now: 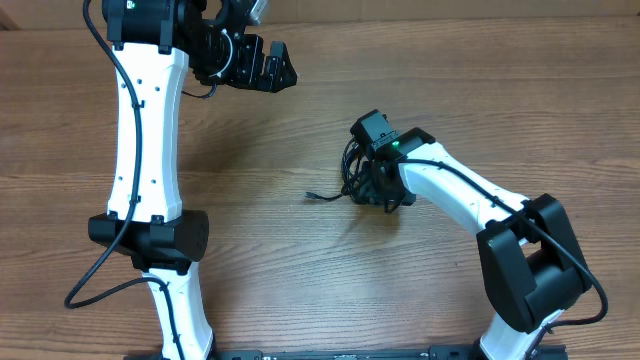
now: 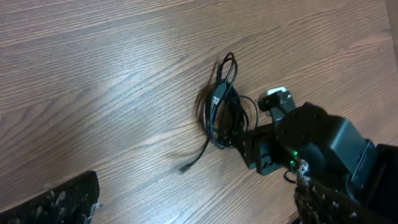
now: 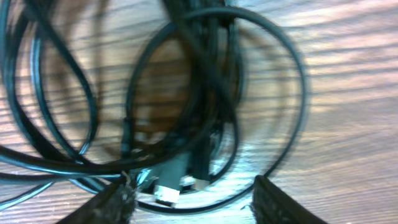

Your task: Untangle cables

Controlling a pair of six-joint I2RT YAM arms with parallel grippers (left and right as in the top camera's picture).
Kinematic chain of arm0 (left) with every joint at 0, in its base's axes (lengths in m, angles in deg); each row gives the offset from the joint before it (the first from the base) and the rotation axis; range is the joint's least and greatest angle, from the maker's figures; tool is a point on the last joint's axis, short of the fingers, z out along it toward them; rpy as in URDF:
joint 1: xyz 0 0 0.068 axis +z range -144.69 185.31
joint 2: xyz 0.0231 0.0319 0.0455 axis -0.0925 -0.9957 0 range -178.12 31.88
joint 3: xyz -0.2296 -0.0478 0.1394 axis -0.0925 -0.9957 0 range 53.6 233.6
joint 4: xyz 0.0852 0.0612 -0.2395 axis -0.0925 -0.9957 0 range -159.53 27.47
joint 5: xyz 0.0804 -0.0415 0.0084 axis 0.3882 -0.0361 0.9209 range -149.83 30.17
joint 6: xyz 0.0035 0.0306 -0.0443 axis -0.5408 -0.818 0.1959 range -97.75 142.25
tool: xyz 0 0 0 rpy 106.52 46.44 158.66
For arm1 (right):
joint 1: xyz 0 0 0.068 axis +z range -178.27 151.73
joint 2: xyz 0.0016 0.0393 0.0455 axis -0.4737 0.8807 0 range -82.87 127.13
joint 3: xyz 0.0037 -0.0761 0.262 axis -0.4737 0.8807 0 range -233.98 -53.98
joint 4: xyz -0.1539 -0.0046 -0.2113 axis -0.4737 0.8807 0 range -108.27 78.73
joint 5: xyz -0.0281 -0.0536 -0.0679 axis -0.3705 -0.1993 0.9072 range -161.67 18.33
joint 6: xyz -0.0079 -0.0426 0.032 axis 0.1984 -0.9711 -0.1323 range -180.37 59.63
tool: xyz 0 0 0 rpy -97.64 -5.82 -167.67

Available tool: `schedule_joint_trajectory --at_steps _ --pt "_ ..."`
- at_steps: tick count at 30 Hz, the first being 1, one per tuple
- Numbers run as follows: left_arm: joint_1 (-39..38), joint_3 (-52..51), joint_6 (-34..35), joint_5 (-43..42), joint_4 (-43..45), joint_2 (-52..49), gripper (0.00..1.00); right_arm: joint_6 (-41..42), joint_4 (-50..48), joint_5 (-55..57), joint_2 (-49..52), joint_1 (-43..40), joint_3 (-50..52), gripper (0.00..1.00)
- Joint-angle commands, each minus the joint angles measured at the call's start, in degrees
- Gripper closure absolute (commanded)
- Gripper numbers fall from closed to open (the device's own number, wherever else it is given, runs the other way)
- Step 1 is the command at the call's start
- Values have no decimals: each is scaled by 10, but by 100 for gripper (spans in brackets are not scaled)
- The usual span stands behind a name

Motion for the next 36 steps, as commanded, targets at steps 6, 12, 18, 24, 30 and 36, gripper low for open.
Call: schedule_joint_trajectory --at_steps 6,12,18,24,30,36 --pt "-4 10 -13 4 -2 13 0 -15 10 19 -3 -5 -65 25" --pt "-4 8 -13 4 -2 13 0 -17 -18 40 -3 -10 -45 29" --pt "-4 8 -13 4 -2 13 0 -17 -26 53 -3 -13 -30 52" --pt "-4 8 -13 6 -2 13 0 -17 -34 53 -3 -25 -30 52" --pt "-4 8 -13 19 -2 13 0 -17 -39 53 -2 -36 -28 51" --pt "-4 4 -13 19 -2 13 0 -17 -53 48 -2 -36 -28 50"
